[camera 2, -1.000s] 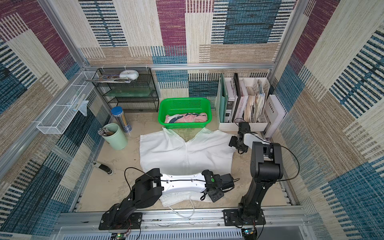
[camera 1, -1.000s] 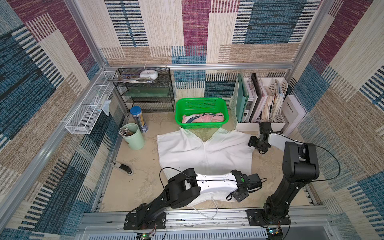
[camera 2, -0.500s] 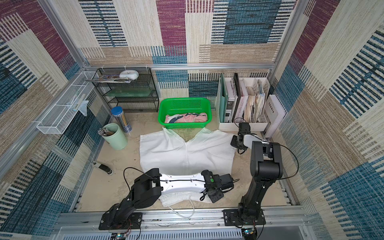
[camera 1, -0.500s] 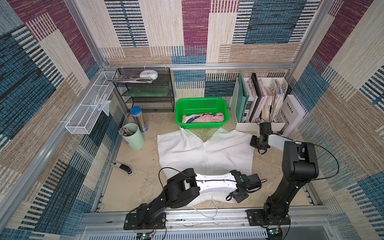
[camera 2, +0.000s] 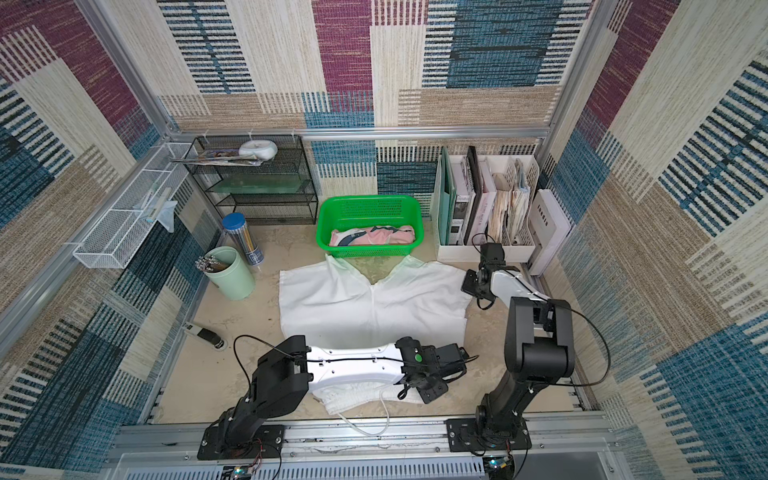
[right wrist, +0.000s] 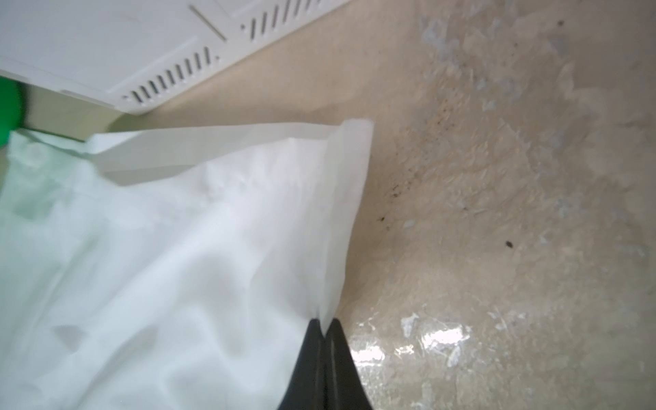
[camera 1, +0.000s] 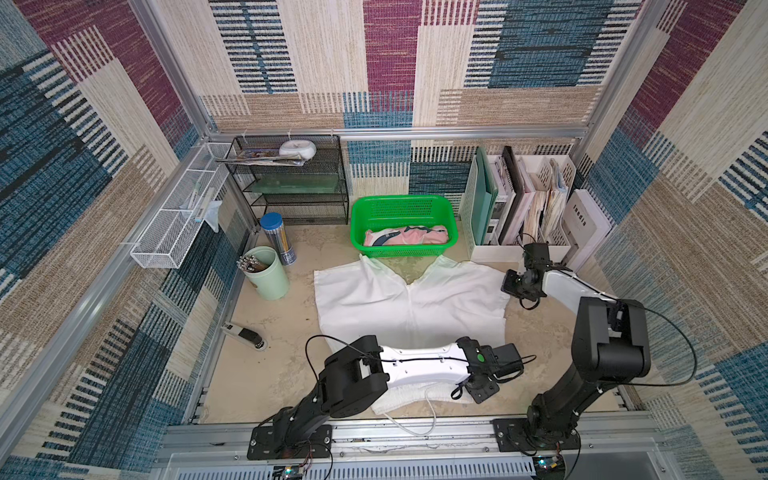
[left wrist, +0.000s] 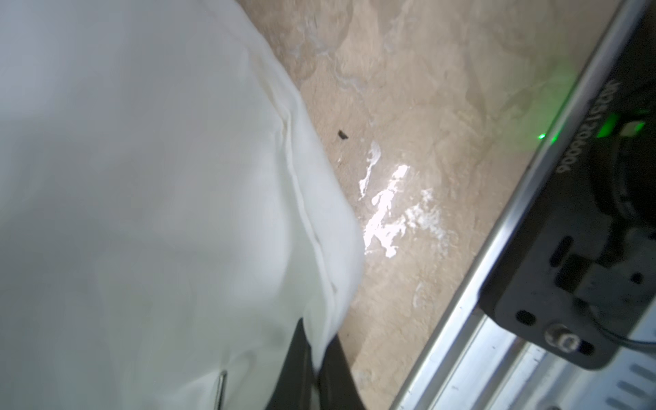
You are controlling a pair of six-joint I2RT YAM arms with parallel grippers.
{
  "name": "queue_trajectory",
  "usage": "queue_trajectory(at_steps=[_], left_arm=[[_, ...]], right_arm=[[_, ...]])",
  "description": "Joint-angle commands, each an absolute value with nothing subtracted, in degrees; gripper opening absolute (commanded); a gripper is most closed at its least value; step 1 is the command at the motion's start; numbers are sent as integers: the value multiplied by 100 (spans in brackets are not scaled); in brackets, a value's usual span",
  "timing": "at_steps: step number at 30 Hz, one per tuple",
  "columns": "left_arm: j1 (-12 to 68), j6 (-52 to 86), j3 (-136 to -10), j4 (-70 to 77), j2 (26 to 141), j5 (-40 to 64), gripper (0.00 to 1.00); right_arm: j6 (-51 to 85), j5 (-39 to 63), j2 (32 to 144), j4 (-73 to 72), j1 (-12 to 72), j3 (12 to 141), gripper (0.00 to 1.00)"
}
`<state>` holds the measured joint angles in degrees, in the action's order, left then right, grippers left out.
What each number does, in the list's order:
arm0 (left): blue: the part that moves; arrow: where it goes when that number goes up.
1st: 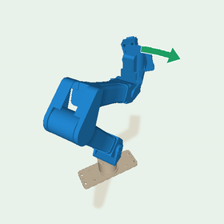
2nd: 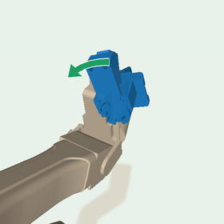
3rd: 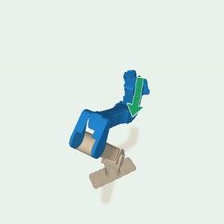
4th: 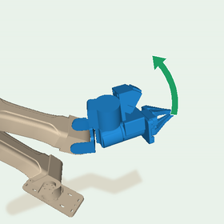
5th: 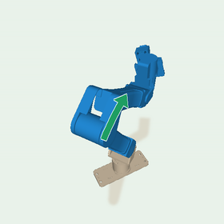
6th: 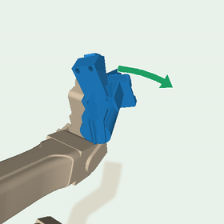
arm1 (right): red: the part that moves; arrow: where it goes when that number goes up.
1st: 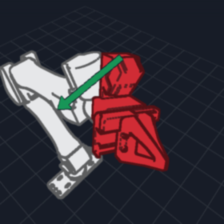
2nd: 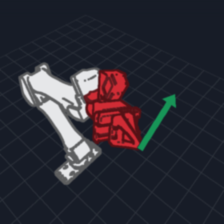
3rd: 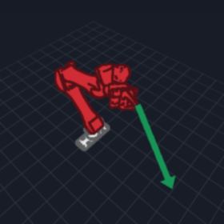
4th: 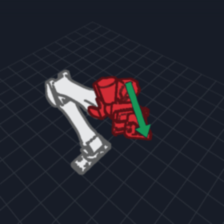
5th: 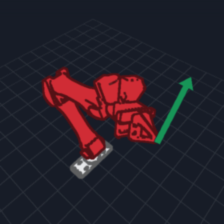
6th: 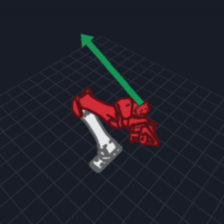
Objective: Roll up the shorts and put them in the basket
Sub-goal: Fold the shorts at the center of the board.
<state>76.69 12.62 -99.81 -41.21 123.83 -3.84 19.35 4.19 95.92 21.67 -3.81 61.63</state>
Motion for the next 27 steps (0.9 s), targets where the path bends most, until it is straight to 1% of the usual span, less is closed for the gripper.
queue_trajectory(at_steps=[1, 2, 8, 14, 17, 22, 25, 27], left_arm=[[7673, 1101, -9874, -3777, 12059, -563, 0], [7673, 1074, -9819, -3681, 11927, -608, 0], [7675, 1046, -9411, -3352, 11204, -1069, 0], [7668, 1255, -8761, -3275, 10497, -1575, 0], [7669, 1395, -8309, -3213, 10168, -1728, 0], [7664, 1872, -7439, -3132, 9659, -1996, 0], [7664, 2001, -6946, -3030, 9358, -2110, 0], [7658, 2129, -6510, -2774, 9092, -2187, 0]], right_arm=[[1672, 1400, 9285, 2385, -334, 6393, 0], [1662, 1585, 9184, 2433, -266, 6498, 0], [1526, 1818, 8766, 2748, 426, 7091, 0], [1409, 2421, 8850, 2808, 1414, 7602, 0], [1392, 2808, 9015, 2692, 1954, 7860, 0], [1268, 3175, 9533, 2611, 2754, 8418, 0], [1140, 3246, 9985, 2759, 3069, 8758, 0], [1105, 3492, 10261, 2689, 3198, 8823, 0]])
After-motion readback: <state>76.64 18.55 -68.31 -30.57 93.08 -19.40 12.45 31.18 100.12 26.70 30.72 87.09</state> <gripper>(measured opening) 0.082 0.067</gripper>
